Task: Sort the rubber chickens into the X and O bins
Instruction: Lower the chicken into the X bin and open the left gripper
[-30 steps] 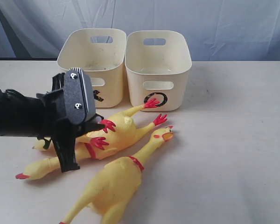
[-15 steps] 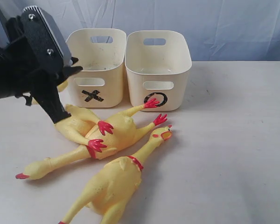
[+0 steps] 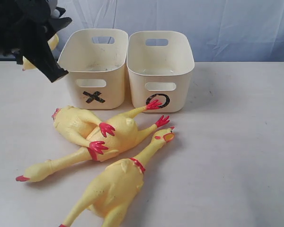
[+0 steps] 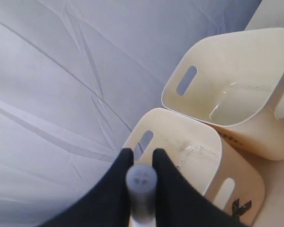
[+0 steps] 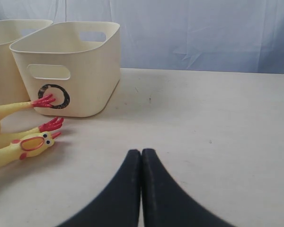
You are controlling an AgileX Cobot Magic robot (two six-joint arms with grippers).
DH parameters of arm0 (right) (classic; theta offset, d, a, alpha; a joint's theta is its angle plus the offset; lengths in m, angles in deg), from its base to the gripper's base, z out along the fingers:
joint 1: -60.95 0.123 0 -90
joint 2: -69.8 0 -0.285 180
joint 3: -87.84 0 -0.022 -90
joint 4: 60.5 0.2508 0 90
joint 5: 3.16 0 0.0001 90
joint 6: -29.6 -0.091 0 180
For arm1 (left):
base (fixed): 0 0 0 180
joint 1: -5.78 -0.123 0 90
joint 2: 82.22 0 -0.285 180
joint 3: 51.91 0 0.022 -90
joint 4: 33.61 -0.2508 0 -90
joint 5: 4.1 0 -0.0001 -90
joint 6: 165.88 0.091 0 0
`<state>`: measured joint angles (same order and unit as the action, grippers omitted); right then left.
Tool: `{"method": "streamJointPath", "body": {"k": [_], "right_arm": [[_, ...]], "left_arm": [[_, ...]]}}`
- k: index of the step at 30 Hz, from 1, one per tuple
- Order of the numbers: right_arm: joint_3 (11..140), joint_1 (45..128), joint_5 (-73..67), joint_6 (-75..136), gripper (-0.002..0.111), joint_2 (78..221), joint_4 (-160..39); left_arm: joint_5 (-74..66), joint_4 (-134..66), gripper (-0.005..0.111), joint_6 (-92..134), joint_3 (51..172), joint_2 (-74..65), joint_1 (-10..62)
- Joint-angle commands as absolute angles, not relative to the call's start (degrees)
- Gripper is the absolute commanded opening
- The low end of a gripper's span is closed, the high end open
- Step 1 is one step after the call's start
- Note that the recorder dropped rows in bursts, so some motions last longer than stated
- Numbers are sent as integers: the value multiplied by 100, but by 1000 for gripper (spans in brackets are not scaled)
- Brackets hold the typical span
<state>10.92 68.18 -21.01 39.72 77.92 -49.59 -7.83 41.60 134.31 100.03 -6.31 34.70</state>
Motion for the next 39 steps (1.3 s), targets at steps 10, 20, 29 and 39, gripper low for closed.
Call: {"method": "streamJointPath", "body": {"k": [10, 20, 29, 39], "right_arm": [[1062, 6838, -2062, 3982, 0, 7759, -4949], [1062, 6838, -2062, 3982, 0, 7759, -4844], [1062, 6838, -2062, 3982, 0, 7759, -4844], [1062, 6838, -2062, 3982, 0, 7759, -4844]], "left_arm": [[-208, 4194, 0, 13605, 11093, 331, 3502], [-290, 4194, 0, 13605, 11993, 1780, 3502], [-498, 4256, 8, 13605, 12168, 2128, 3502], [-1533, 4244, 61, 13595, 12168, 2128, 3502]]}}
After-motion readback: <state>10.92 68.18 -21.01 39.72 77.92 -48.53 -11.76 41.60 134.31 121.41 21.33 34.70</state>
